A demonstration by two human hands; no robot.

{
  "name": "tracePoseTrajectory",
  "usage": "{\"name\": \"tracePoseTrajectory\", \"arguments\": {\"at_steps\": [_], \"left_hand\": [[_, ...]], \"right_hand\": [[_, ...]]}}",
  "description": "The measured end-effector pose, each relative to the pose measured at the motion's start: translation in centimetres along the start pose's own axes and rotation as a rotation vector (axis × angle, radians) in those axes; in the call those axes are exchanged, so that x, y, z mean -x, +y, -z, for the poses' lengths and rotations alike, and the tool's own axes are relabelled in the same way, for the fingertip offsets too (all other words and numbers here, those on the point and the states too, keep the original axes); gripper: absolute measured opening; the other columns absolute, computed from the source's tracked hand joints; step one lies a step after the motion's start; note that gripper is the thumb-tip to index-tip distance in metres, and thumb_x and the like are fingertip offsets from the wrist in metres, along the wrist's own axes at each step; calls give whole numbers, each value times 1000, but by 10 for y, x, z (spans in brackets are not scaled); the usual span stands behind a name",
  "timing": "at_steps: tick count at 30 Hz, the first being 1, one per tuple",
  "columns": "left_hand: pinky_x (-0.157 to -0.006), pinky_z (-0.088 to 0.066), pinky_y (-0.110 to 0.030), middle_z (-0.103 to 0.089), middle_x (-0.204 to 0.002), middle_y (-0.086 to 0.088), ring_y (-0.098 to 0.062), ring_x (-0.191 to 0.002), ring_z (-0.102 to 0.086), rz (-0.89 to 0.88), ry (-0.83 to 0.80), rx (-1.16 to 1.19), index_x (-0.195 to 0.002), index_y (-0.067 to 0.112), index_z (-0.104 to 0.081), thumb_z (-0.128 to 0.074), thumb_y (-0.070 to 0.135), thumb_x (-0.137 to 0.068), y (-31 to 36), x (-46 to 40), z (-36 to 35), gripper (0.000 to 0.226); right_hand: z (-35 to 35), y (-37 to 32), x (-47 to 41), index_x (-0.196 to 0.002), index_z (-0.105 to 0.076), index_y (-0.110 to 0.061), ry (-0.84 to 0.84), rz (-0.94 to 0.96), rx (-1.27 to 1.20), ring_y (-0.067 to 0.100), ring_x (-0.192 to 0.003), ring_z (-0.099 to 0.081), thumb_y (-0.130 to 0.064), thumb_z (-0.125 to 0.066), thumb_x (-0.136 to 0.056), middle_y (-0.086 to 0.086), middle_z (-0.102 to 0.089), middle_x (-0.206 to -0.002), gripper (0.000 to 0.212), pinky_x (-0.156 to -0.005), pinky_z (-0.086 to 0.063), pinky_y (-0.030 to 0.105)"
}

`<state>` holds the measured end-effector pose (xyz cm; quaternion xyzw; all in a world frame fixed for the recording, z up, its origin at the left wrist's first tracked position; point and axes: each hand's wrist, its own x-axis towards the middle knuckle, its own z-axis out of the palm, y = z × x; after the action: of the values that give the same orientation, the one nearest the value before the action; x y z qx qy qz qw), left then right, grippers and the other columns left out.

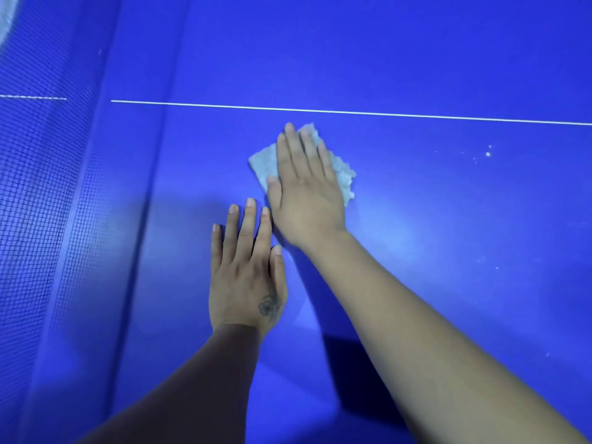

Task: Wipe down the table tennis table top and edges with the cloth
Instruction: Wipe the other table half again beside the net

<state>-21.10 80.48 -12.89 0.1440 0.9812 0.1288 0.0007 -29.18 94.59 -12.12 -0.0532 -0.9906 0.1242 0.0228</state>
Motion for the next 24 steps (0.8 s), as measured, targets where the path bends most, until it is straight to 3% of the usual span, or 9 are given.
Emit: {"name": "tracePoseTrajectory", "arguments": {"at_steps": [4,8,15,19,24], "left_hand": [[-133,-11,-53,-18,-178,-2,-23,-166,-6,1,11,-3,-168,14,-30,-36,30,-109,0,1,1,61],[-133,-12,-53,-17,-178,-1,-23,-166,-5,3,6,1,-168,15,-29,-36,30,-109,0,1,1,61],[-133,-14,-54,-24,-176,-4,-26,-166,-11,-16,41,3,-166,13,-34,-36,29,-109,1,1,2,59],[-132,-16,-55,-29,-175,-6,-29,-164,-19,-25,74,-15,-164,13,-39,-37,29,-108,2,3,2,58],[-131,-19,-55,-36,-171,-10,-32,-161,-27,-52,139,-4,-161,11,-44,-40,31,-108,2,5,-1,56]], "right_hand": [[9,24,64,-168,-27,-7,-14,9,-9,24,-167,-8,-35,-34,-111,7,-19,-178,65,-134,-11,47],[27,79,87,-169,-26,-8,16,-167,7,24,-167,-9,-37,-33,-110,6,-19,-178,66,-135,-8,46],[36,133,-2,-171,-11,-7,17,-468,34,26,-167,2,-40,-18,-111,7,-4,-181,69,-135,2,45],[28,101,-40,-171,-8,-7,-32,-362,52,26,-167,5,-39,-20,-113,7,0,-181,68,-134,6,44],[25,71,40,-169,-27,-7,19,-152,-5,27,-166,-11,-41,-24,-108,9,-21,-178,69,-135,-5,46]]}}
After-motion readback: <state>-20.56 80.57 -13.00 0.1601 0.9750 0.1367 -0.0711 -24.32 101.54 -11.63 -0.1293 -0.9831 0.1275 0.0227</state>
